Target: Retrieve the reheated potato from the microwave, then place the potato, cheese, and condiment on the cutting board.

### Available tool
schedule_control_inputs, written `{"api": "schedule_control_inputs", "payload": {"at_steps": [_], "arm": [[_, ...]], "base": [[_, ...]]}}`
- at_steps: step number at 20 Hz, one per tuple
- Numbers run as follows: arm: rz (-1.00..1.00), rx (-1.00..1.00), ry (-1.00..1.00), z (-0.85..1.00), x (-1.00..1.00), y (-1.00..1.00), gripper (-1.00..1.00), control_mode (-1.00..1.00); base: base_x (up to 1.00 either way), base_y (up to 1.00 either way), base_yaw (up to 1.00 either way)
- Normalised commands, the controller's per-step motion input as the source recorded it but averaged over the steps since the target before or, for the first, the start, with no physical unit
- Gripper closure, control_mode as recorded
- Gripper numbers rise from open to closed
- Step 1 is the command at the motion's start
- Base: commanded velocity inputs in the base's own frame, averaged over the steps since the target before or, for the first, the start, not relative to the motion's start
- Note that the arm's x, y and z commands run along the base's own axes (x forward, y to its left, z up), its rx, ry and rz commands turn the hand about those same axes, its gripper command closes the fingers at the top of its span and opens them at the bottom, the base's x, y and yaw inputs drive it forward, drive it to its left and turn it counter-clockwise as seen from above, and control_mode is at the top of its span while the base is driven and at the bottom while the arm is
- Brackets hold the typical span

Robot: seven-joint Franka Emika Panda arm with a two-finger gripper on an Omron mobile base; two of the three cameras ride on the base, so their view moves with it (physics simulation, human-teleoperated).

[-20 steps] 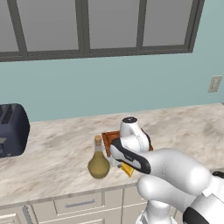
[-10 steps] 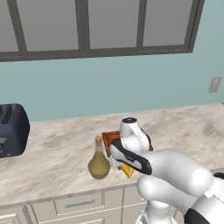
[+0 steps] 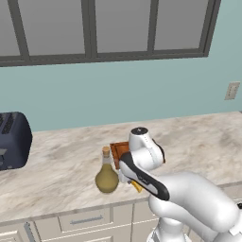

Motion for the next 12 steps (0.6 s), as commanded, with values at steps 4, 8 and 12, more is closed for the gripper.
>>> {"api": "schedule_control_inputs", "payload": {"at_steps": [4,8,12], "arm": [[0.04,0.00,-0.07,-0.13,-0.11,-0.24,-1.00,-1.00],[0.04,0.00,-0.02,-0.23,-0.04,-0.26,-1.00,-1.00],[0.03,0.00,0.00,-0.28,0.00,-0.23,-1.00,-1.00]], "base": [[0.00,0.00,0.00],[0.00,0.00,0.00],[0.00,0.00,0.00]]}}
